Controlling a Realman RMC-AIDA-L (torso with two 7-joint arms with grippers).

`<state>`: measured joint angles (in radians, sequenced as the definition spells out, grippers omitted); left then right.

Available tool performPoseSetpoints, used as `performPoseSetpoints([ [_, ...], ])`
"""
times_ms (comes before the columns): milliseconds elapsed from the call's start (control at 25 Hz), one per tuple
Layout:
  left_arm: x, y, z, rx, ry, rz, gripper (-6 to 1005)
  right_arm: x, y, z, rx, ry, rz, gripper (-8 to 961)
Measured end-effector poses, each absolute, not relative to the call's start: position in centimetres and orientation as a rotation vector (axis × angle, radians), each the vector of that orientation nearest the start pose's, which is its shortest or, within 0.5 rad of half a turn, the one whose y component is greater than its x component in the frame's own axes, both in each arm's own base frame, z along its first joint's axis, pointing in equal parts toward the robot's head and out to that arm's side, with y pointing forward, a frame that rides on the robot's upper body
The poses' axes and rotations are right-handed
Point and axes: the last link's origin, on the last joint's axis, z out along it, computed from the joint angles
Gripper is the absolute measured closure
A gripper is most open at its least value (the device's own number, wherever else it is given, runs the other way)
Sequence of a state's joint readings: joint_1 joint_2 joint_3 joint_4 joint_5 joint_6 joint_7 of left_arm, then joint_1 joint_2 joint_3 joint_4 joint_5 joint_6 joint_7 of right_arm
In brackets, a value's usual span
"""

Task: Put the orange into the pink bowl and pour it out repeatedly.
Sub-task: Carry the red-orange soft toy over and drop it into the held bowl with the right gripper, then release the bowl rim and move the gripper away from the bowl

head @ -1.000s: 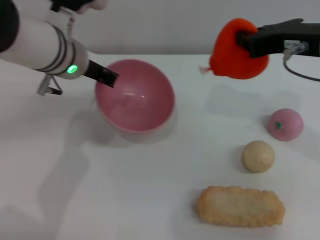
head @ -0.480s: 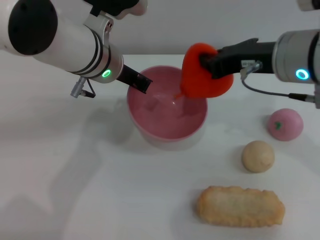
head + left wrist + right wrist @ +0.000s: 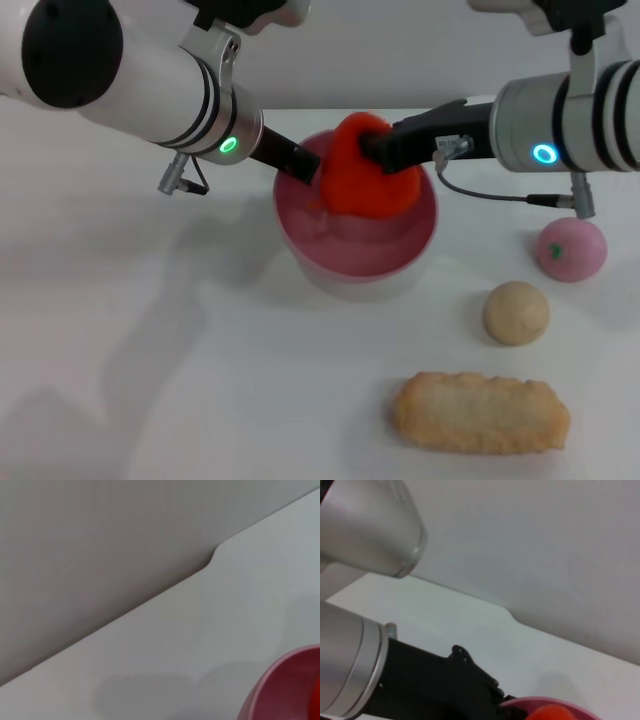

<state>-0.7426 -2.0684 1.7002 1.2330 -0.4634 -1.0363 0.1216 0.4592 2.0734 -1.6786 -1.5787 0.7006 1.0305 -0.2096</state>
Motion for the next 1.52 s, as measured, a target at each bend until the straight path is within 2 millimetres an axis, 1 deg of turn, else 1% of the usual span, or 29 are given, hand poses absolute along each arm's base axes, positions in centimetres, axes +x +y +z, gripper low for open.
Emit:
performPoseSetpoints([
  [280, -11.5, 40.7, -5.1, -2.342, -0.827, 0.169, 911, 10.1, 35.3, -2.5, -2.444, 0.916, 0.204, 830],
  [360, -11.5, 40.7, -5.1, -2.341, -0.826, 0.169, 910, 10.1, 35.2, -2.2, -2.439, 0.917, 0.209, 745],
  [400, -11.6, 40.7, -5.1, -2.341, -0.827, 0.171, 910, 10.3, 35.3, -1.0, -2.402, 0.913, 0.229, 702],
  [440, -11.6, 40.7, -5.2, -2.342, -0.831, 0.174, 909, 10.3, 35.3, -1.0, -2.402, 0.913, 0.229, 659],
  [520, -11.9, 40.3, -5.9, -2.366, -0.85, 0.19, 909, 10.8, 35.6, 0.8, -2.332, 0.898, 0.255, 574],
  [560, -12.0, 40.0, -6.3, -2.378, -0.861, 0.199, 909, 11.6, 35.9, 3.0, -2.246, 0.883, 0.279, 566],
  [600, -12.1, 39.9, -6.6, -2.387, -0.87, 0.205, 908, 11.9, 36.0, 4.0, -2.21, 0.882, 0.29, 558],
  [640, -12.1, 39.9, -6.6, -2.387, -0.87, 0.205, 908, 11.9, 36.0, 4.0, -2.21, 0.882, 0.29, 551],
  [680, -12.1, 39.8, -6.8, -2.394, -0.877, 0.21, 908, 12.2, 36.1, 4.8, -2.179, 0.883, 0.3, 543],
  [800, -12.3, 39.4, -7.5, -2.415, -0.9, 0.221, 907, 13.3, 36.1, 6.4, -2.117, 0.909, 0.32, 535],
  [920, -12.4, 39.2, -7.9, -2.425, -0.916, 0.219, 906, 13.6, 36.0, 6.4, -2.11, 0.918, 0.317, 534],
  [1160, -12.9, 38.8, -8.8, -2.443, -0.94, 0.211, 905, 14.4, 35.9, 5.8, -2.116, 0.941, 0.294, 535],
  [1280, -13.1, 38.6, -9.1, -2.446, -0.939, 0.203, 904, 14.5, 35.9, 5.6, -2.125, 0.932, 0.289, 535],
  [1320, -13.4, 38.6, -9.2, -2.443, -0.967, 0.184, 903, 14.5, 35.9, 5.4, -2.13, 0.929, 0.286, 535],
  [1520, -13.7, 38.6, -9.3, -2.439, -0.992, 0.168, 902, 14.6, 35.9, 4.9, -2.138, 0.929, 0.282, 534],
])
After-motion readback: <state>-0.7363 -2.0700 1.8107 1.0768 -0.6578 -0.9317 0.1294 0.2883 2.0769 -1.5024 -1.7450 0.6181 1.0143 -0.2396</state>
